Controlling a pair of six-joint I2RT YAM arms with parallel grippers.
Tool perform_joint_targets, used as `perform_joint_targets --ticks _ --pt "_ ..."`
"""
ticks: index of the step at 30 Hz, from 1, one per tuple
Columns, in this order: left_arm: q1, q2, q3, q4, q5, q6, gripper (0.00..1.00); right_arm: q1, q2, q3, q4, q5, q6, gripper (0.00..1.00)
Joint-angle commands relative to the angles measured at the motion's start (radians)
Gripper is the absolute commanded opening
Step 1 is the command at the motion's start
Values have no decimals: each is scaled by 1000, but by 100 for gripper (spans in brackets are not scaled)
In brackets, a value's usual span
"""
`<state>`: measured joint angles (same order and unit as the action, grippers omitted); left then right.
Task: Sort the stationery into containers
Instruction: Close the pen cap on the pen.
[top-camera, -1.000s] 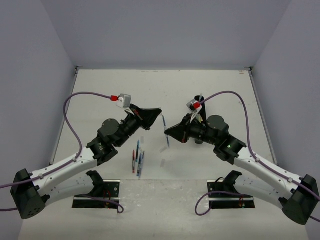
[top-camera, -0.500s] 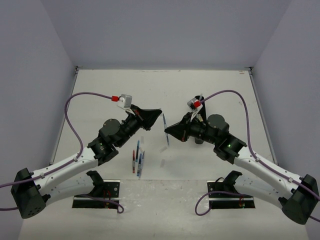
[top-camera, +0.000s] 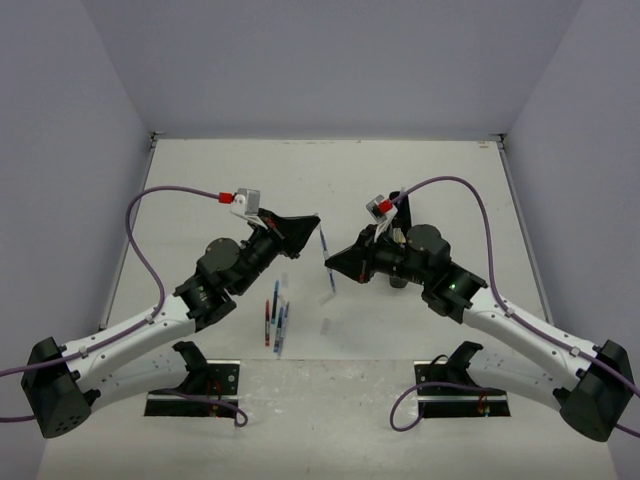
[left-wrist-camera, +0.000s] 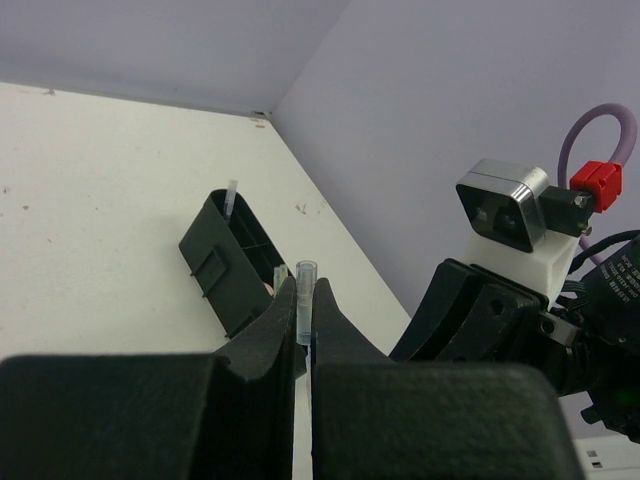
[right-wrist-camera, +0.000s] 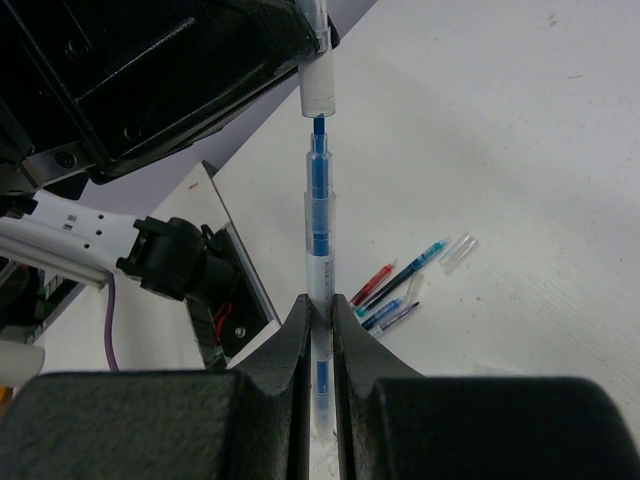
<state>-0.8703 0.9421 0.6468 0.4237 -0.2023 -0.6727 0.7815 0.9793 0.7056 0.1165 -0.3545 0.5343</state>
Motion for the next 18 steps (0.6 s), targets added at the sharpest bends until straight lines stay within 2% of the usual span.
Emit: perform_joint_targets --ticks 1,18 --pt "8 -10 31 -5 -5 -13 0 9 10 52 5 -12 -10 0" --pt "8 -5 -3 6 40 -45 0 10 -7 71 2 54 -1 0"
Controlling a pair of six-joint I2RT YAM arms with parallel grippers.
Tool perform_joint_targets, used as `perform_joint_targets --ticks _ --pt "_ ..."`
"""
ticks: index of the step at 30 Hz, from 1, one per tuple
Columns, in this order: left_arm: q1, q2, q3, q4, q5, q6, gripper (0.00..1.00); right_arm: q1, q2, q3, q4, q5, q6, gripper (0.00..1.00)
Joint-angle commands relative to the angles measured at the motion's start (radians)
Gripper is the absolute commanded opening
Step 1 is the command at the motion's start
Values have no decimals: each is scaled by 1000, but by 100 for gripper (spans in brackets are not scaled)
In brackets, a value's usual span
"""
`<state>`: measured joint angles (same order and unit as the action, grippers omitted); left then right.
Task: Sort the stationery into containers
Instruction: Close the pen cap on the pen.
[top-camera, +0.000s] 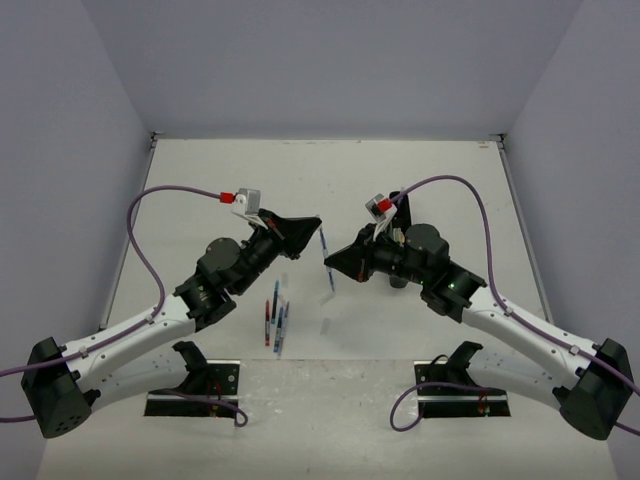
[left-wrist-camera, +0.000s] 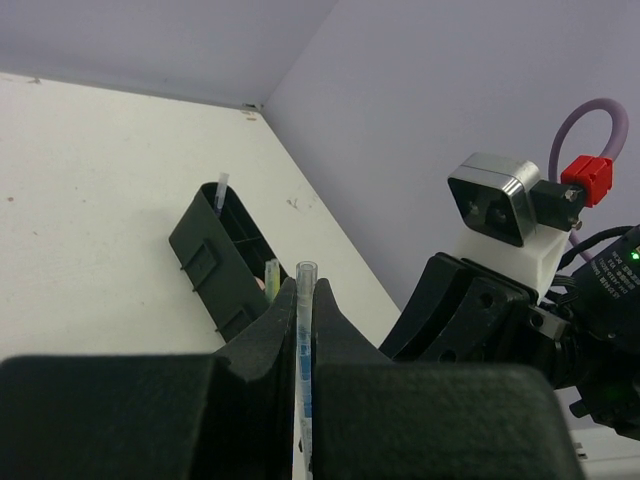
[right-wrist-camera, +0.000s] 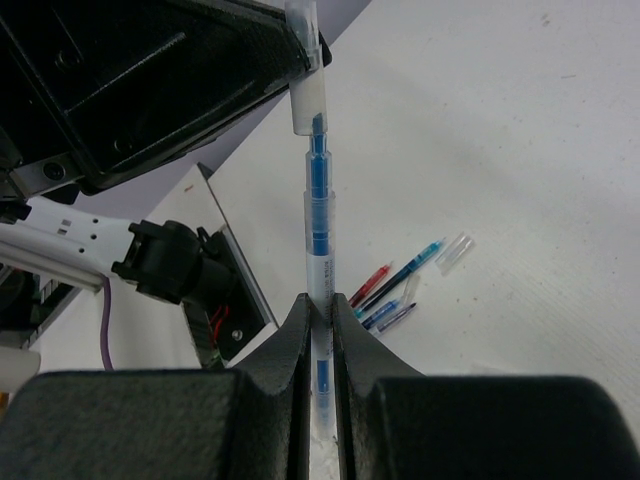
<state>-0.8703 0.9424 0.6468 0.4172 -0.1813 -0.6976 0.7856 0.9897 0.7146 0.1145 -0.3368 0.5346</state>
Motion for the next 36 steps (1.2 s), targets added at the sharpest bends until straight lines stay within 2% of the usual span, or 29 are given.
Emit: perform_joint_targets --ticks 1,9,17,24,25,27,28,29,32,34,36 --pt "8 -7 -6 9 19 -22 0 6 -20 68 4 39 -2 0" --pt "8 -14 -23 9 20 -34 0 5 -22 92 30 35 -7 0" --pt "8 -13 -24 8 62 -80 0 4 -12 75 171 94 -24 0" --pt "8 -14 -30 0 106 -79 0 1 31 177 163 128 -119 0" --pt "8 -16 -27 -3 105 -73 6 1 37 189 149 121 -129 0" --pt "8 -23 -18 -19 106 -46 25 4 62 196 134 66 -152 0" --pt "8 -26 -11 -23 106 -35 31 4 69 197 131 37 -160 0" --pt "8 -26 4 -35 104 -24 32 4 74 188 140 -4 -165 0" --pt "8 -23 42 -95 93 8 30 4 87 157 163 -72 -170 0" --pt "8 -33 47 -100 82 13 24 3 86 147 169 -77 -163 0" --pt "8 -42 44 -101 69 13 7 4 82 139 171 -82 -162 0"
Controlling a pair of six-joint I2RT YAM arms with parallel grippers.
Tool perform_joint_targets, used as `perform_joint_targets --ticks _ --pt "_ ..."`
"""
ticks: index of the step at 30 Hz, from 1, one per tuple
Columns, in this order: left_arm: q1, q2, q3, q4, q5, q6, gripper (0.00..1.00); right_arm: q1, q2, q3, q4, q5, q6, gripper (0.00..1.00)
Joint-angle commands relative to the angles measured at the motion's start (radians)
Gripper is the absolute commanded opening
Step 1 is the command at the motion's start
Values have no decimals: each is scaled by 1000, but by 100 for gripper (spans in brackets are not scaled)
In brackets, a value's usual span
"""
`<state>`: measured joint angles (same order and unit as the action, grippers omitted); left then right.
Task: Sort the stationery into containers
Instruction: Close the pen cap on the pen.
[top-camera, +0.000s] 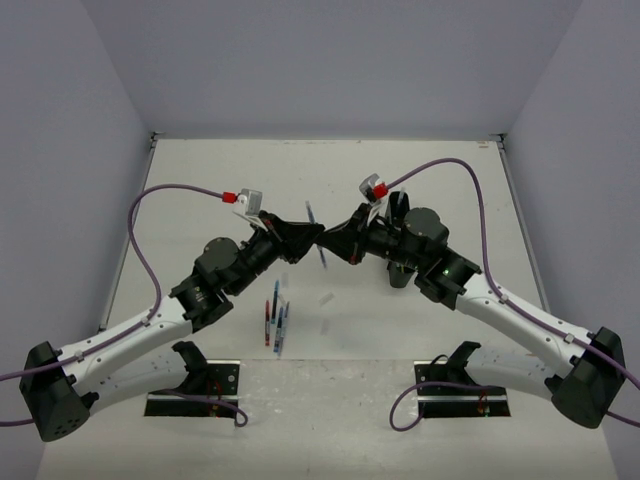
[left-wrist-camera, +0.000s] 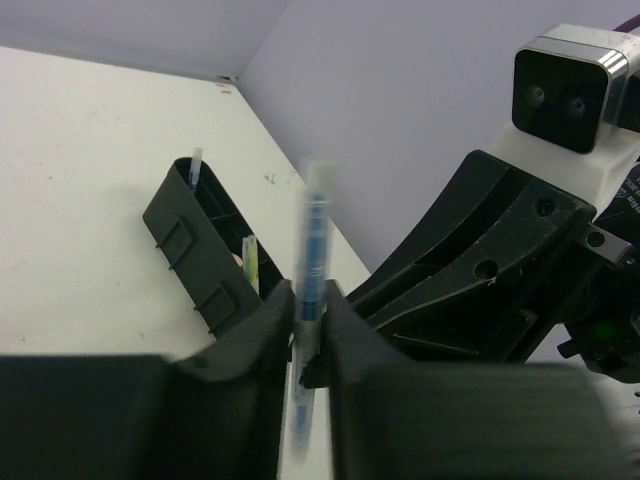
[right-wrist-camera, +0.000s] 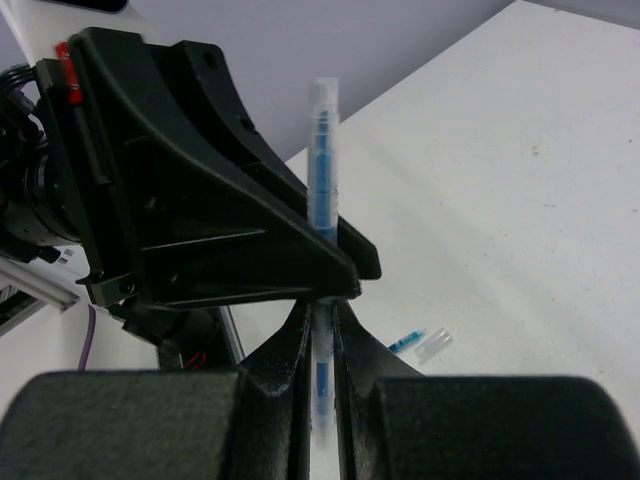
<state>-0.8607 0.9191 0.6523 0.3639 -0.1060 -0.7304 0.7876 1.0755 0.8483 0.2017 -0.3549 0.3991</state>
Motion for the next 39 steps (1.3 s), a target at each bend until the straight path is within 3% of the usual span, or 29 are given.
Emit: perform_joint_targets --ticks 1,5,10,12,14,16,19,20,21,23,24,26,32,34,39 --pt "-1 -24 38 -48 -9 50 3 2 -6 4 84 -67 -26 0" --pt "-1 -40 33 -22 35 80 0 1 -8 0 87 -83 -30 1" --pt "-1 -59 28 54 166 155 0 2 52 26 103 -220 -22 33" --pt "-3 -72 22 89 206 177 0 2 81 36 119 -268 6 35" --pt "-1 -86 14 121 212 180 0 4 98 37 150 -291 23 36" --pt "-1 -88 12 131 215 181 0 4 107 41 158 -320 27 30" --pt "-2 -75 27 123 243 200 1 4 97 47 163 -318 23 5" --pt "-1 -71 33 115 246 206 9 4 88 43 164 -312 19 0" --pt "-1 -66 41 105 247 215 30 4 82 39 166 -307 13 0" --pt "-1 -66 61 73 225 246 54 4 73 31 161 -294 -2 0" --pt "-1 -69 75 54 205 259 70 4 71 27 155 -285 -7 0" --pt "-1 -71 115 3 173 280 88 4 72 17 142 -266 -20 0" --pt "0 -55 242 -111 82 334 86 4 62 -19 144 -271 -48 0" --pt "0 -47 266 -115 48 333 78 4 54 -31 138 -285 -72 0" --pt "2 -6 296 -112 59 311 47 4 29 -41 131 -289 -88 0"
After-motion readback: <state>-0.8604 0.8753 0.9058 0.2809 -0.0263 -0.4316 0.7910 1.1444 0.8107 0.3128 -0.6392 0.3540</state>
